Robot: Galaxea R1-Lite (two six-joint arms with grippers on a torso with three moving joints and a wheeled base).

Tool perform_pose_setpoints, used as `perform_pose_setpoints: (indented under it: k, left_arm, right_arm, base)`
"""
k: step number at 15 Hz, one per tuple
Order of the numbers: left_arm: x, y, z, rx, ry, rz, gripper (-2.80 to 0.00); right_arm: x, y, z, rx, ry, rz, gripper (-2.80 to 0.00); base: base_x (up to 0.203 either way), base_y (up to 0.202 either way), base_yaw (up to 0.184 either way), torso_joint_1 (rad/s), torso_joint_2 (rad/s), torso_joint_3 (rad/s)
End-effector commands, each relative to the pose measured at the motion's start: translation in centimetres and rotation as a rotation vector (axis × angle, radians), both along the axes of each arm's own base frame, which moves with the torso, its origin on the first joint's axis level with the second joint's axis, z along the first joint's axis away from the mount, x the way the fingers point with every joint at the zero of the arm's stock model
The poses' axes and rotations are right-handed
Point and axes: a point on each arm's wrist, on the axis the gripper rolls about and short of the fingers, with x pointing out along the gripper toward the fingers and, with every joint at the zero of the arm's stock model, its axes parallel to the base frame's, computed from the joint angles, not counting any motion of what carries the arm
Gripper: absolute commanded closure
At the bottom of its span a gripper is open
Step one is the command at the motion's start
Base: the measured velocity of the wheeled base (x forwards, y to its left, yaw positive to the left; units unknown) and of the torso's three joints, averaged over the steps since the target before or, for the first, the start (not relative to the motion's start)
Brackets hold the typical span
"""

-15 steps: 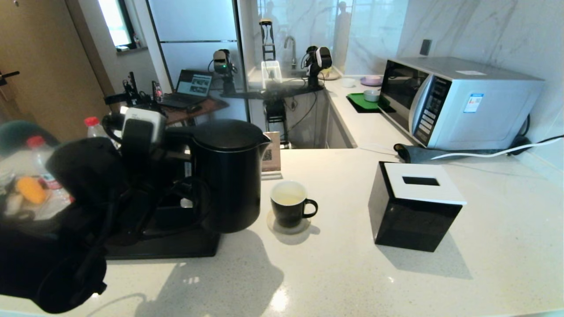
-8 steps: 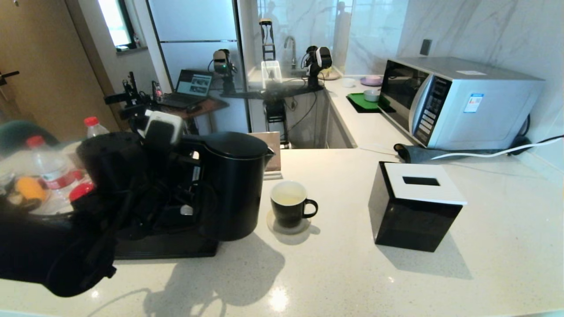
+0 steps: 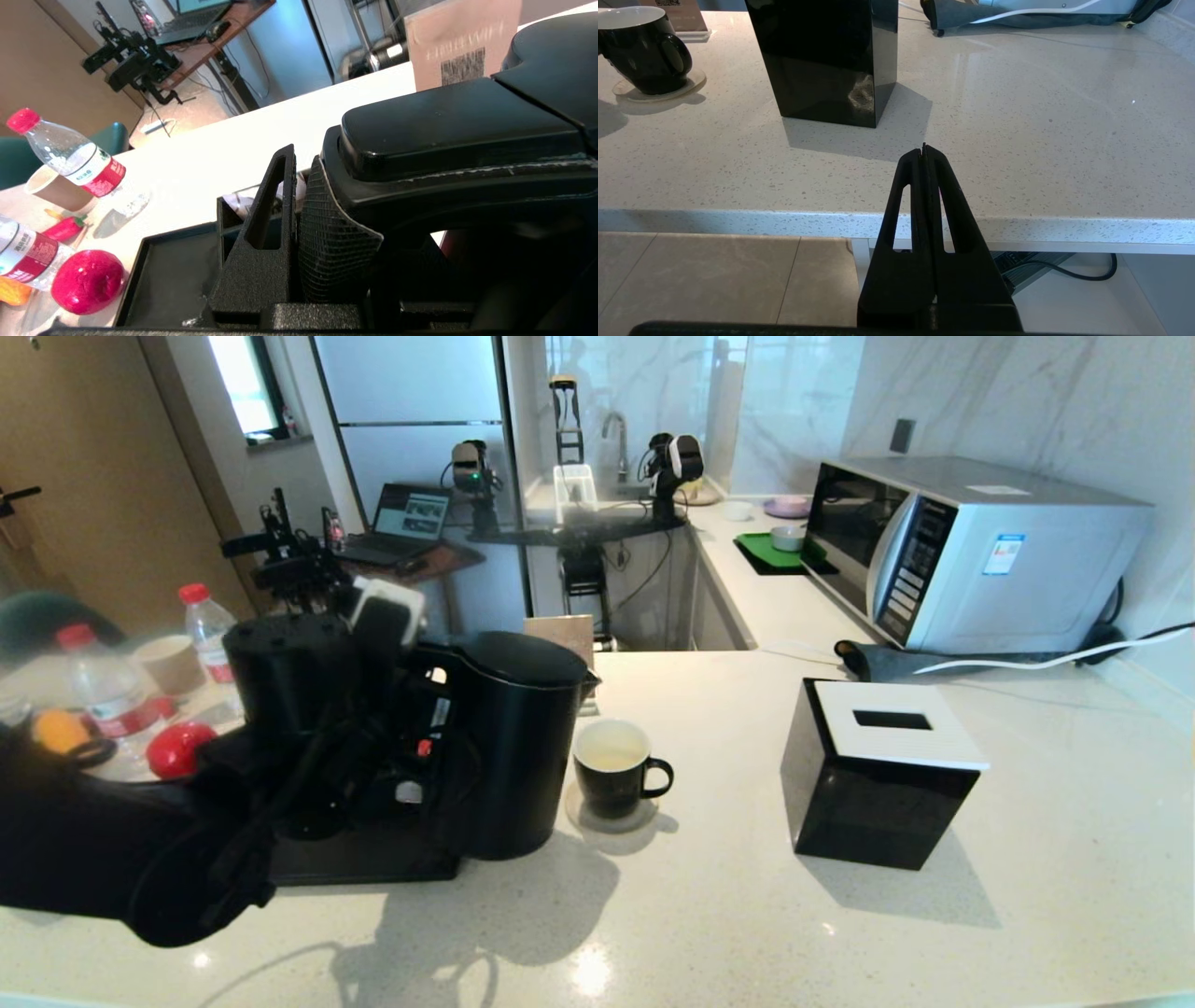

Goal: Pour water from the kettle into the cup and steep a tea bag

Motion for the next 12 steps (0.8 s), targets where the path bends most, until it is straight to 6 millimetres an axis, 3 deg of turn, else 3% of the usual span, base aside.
perform_pose_setpoints:
  k: [1, 12]
  left_arm:
    - [0.00, -0.21, 0.01, 0.019, -0.001, 0.003, 0.00]
    - [-0.30, -0.07, -0.31, 0.093, 0.054, 0.000, 0.00]
  right_arm:
    - [0.01, 0.00, 0.00, -0.001, 0.001, 0.001, 0.00]
    - [0.01, 0.00, 0.00, -0.001, 0.001, 0.001, 0.00]
  base:
    - [0.000, 0.000, 0.000, 0.000, 0.00, 0.000]
    - [0.000, 0.000, 0.000, 0.000, 0.00, 0.000]
